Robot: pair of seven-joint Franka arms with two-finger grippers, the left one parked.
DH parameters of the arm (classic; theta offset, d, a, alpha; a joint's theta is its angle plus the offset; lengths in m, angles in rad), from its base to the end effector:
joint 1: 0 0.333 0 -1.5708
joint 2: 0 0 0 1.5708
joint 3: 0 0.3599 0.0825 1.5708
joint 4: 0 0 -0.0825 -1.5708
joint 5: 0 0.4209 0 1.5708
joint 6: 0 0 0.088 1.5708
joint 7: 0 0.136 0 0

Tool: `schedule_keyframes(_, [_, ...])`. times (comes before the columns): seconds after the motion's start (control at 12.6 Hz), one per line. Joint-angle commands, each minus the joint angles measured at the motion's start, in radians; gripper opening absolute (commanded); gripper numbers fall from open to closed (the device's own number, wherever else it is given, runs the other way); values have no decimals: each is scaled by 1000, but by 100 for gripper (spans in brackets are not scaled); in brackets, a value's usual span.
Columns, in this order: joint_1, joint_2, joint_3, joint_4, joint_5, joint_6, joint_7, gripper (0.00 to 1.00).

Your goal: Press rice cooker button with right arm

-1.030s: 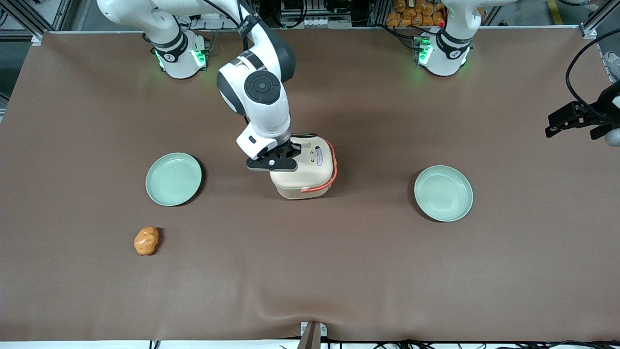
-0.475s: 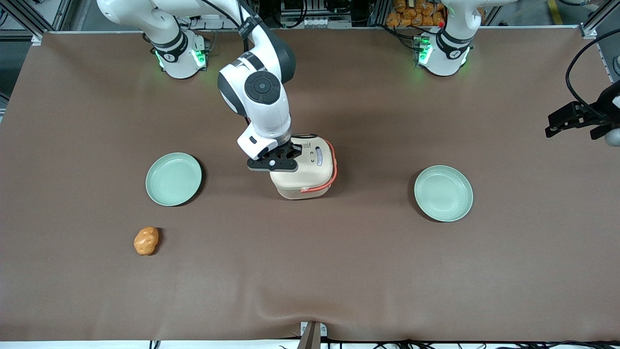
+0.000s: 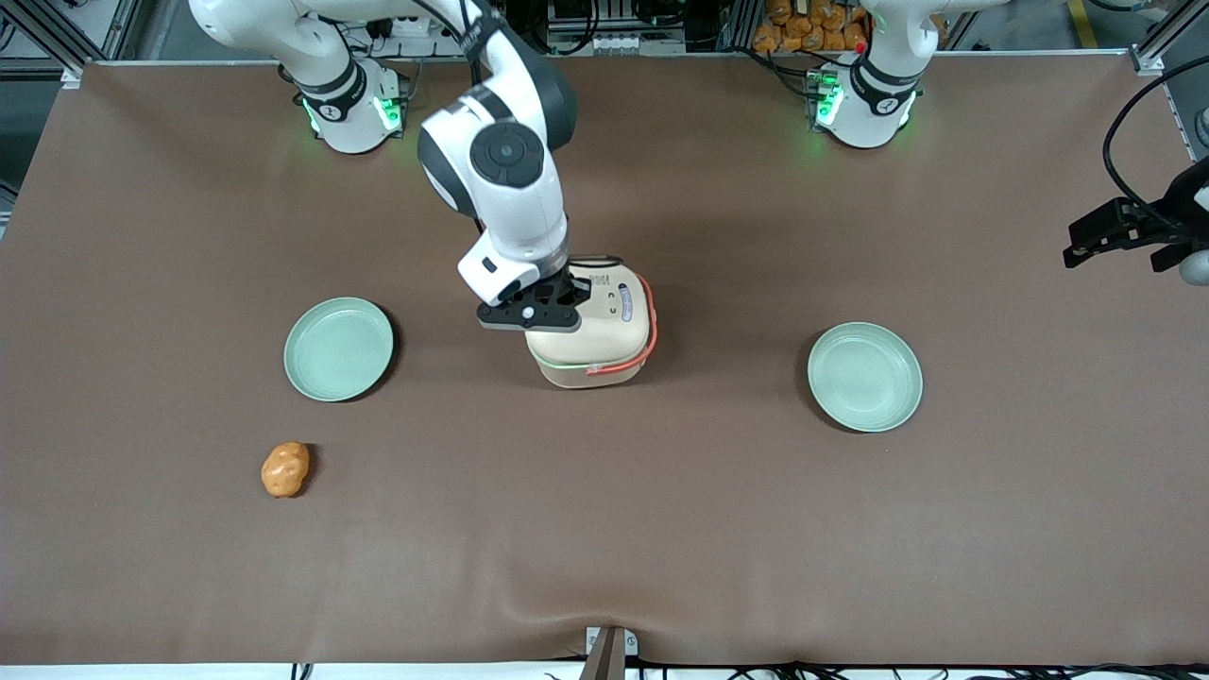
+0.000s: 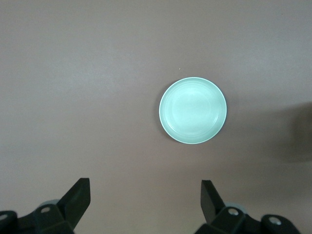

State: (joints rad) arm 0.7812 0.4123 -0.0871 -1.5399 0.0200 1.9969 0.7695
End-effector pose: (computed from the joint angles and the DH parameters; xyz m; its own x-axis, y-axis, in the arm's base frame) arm 0.5585 0.4779 0.4186 0.9962 -0.0755 0.0446 -0.0746 -0.9970 -0.0205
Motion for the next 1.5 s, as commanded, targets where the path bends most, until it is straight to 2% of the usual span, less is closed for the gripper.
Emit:
schedule_keyframes(0.0, [-25,-23,-10,157,18,-183,7,0])
schedule_keyframes(0.16, [-94,-32,-10,259,70,-312,-31,0])
schedule_keyframes(0.24, [-126,-53,-11,279,95,-354,-94,22])
schedule_keyframes(0.32, [-149,-85,-11,279,98,-383,-149,51])
schedule_keyframes(0.4, [-166,-123,-16,277,94,-397,-176,100])
schedule_keyframes(0.87, [-301,-276,-28,267,74,-604,-376,100])
schedule_keyframes(1.11, [-390,-325,-26,218,54,-618,-544,100])
schedule_keyframes(1.43, [-471,-414,-26,89,15,-584,-659,100])
